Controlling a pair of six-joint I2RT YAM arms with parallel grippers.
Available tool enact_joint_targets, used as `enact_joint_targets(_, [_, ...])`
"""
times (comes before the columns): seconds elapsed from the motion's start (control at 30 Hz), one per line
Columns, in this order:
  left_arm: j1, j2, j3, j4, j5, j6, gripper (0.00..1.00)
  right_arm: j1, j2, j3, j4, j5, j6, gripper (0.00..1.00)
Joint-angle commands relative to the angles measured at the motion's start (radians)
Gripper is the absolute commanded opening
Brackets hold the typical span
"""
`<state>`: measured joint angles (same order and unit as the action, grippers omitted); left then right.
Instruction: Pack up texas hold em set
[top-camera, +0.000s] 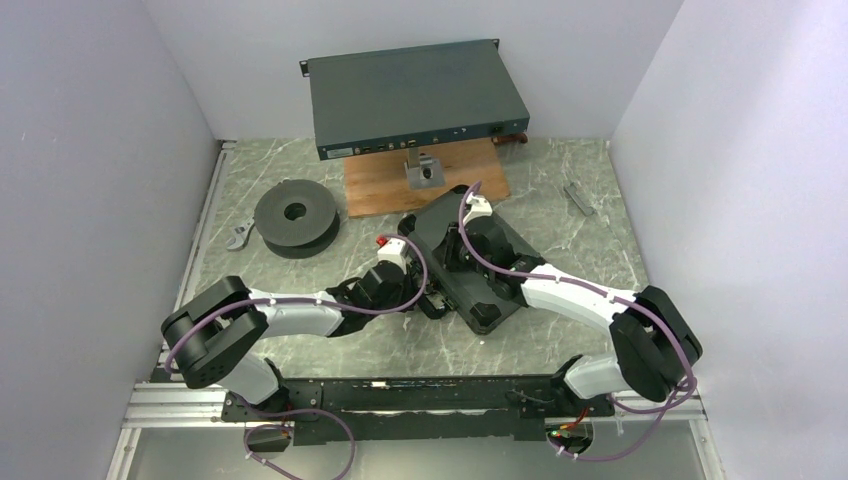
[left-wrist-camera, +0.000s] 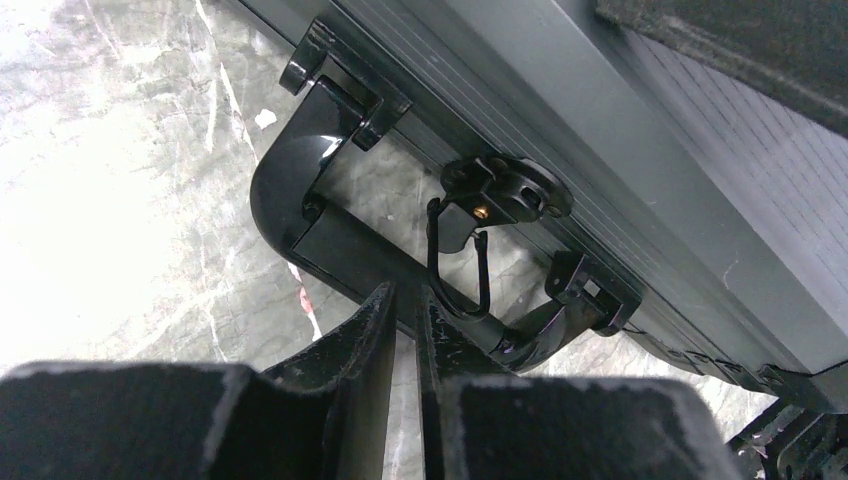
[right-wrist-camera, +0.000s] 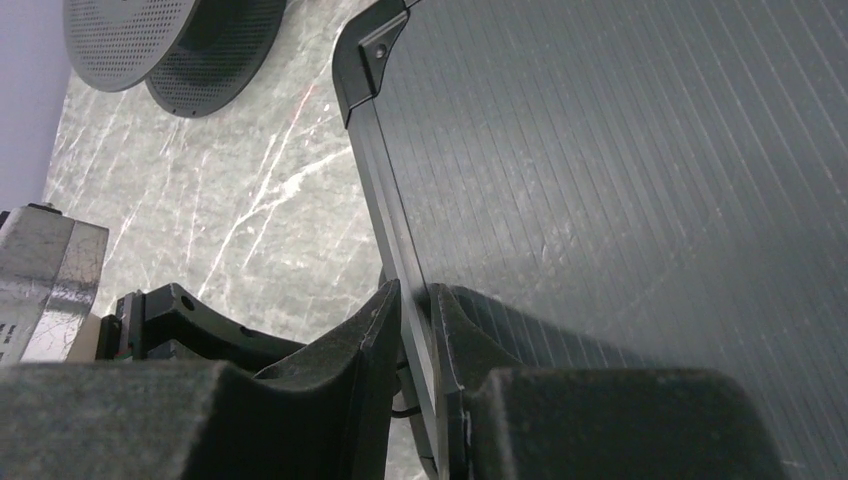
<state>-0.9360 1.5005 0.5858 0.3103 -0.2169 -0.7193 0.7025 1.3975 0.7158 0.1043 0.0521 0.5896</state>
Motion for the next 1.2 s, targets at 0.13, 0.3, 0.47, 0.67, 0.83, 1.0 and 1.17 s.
enact_joint_targets(0.13, [0.003,-0.009,0.041,0.024,0.022,0.017,0.19,0.048,0.089,-0.112,-0.426,-0.014,0.020,0.20])
enact_joint_targets(0.3, [0.010,0.007,0.049,0.038,0.025,0.030,0.18,0.055,0.100,-0.108,-0.428,-0.012,0.020,0.20])
enact_joint_targets(0.47, [0.025,0.028,0.079,0.077,0.060,0.059,0.19,0.084,0.077,-0.135,-0.435,0.001,0.065,0.20])
enact_joint_targets(0.67, [0.038,0.065,0.132,0.129,0.113,0.084,0.20,0.143,0.078,-0.148,-0.456,0.041,0.122,0.20])
enact_joint_targets(0.83, [0.054,0.100,0.167,0.160,0.164,0.073,0.20,0.153,0.083,-0.141,-0.467,0.054,0.125,0.19])
enact_joint_targets(1.0, [0.062,0.092,0.131,0.206,0.173,0.054,0.20,0.155,0.093,-0.135,-0.466,0.054,0.122,0.19])
enact_joint_targets(1.17, [0.063,0.054,0.089,0.237,0.166,0.051,0.20,0.160,0.106,-0.128,-0.466,0.054,0.119,0.19])
